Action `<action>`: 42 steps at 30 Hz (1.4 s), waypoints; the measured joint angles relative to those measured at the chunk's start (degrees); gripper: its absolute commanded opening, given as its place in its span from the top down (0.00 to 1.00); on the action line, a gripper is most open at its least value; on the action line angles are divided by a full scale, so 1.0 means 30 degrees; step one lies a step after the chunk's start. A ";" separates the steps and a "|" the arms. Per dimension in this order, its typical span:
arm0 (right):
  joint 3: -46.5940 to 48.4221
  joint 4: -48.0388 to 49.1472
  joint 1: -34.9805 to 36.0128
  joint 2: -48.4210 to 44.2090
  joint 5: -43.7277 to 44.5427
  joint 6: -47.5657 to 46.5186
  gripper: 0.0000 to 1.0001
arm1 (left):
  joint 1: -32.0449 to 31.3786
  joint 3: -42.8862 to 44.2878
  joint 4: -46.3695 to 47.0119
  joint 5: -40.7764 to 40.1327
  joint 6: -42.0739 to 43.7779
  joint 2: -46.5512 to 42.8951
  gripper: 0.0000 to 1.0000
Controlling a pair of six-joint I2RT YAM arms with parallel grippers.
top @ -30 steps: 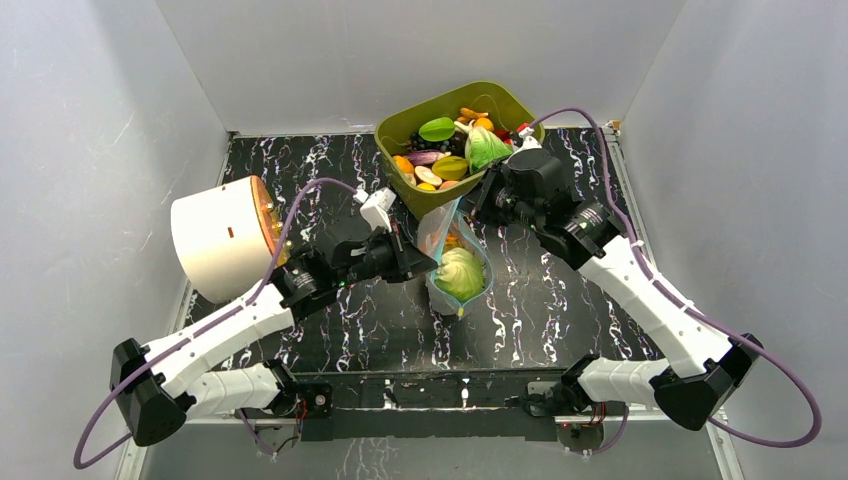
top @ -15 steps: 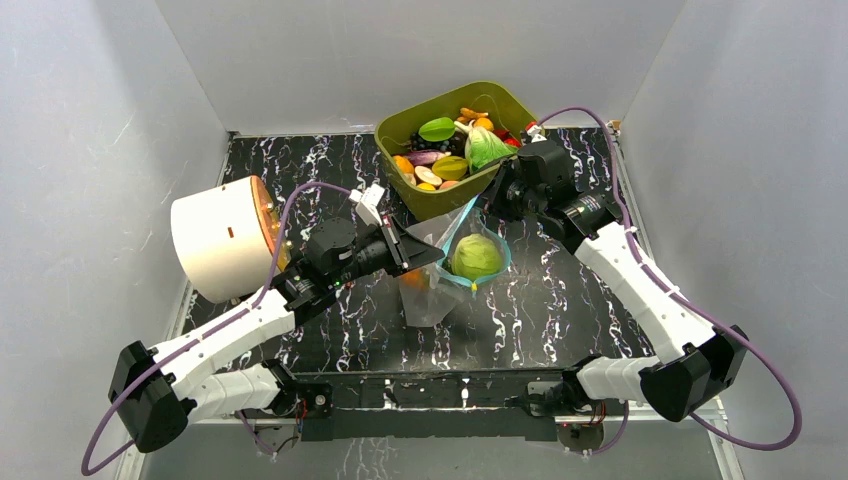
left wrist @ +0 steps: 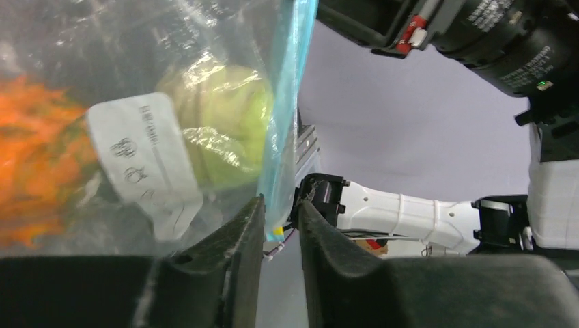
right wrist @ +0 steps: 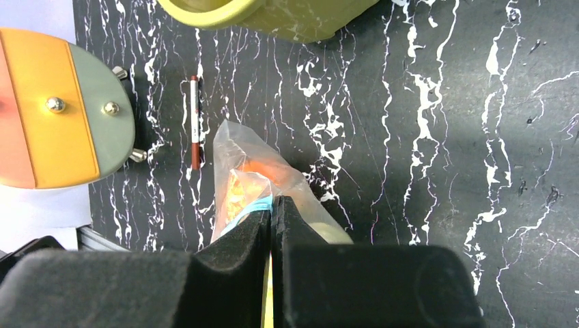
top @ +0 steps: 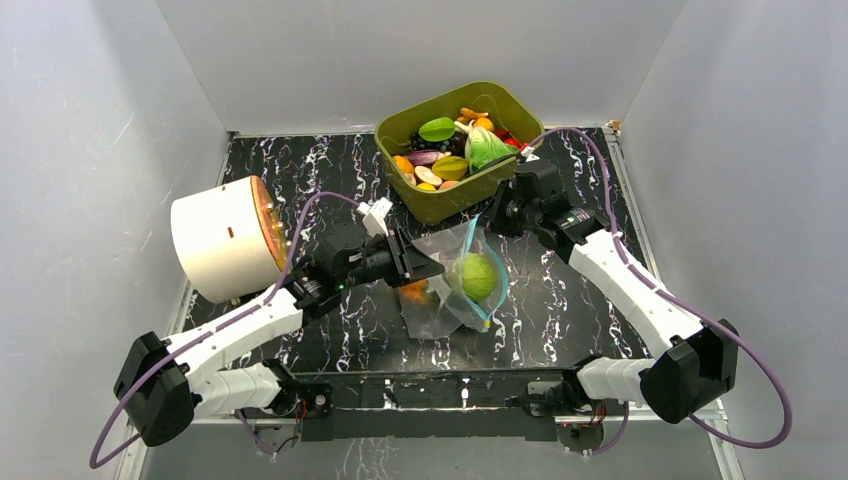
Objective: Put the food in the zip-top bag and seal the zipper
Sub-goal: Adjust the zipper food storage bag at the center of the board.
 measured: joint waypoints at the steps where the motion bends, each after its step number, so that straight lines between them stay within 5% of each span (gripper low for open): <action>1: 0.0000 0.0044 -0.0080 0.0007 0.0000 -0.0029 1.00 | 0.0015 0.0117 -0.0597 -0.0051 0.0364 0.0000 0.56; 5: 0.0000 0.0342 -0.0233 0.0007 -0.0182 0.0109 1.00 | 0.0029 0.1836 -0.3534 -0.0648 0.2965 0.0124 0.44; 16: 0.0000 0.1086 -0.0240 0.0007 -0.0845 0.1275 1.00 | -0.1428 0.9449 -0.9967 -0.3432 0.9821 0.4065 0.38; 30: 0.0000 0.1443 -0.0240 0.0000 -0.0852 0.1851 1.00 | -0.3381 1.0615 -1.1271 -0.6943 0.9996 0.6972 0.34; 36: -0.0168 0.1727 -0.0240 0.0000 -0.0860 0.1967 1.00 | -0.3461 1.1081 -1.1650 -0.8247 0.9894 0.7766 0.45; 40: -0.0211 0.1902 -0.0240 0.0000 -0.0860 0.2055 1.00 | -0.3490 1.1628 -1.1883 -0.8553 0.9894 0.8262 0.70; 42: -0.0211 0.1967 -0.0240 0.0000 -0.0860 0.2084 1.00 | -0.3490 1.1876 -1.1934 -0.8575 0.9879 0.8422 0.74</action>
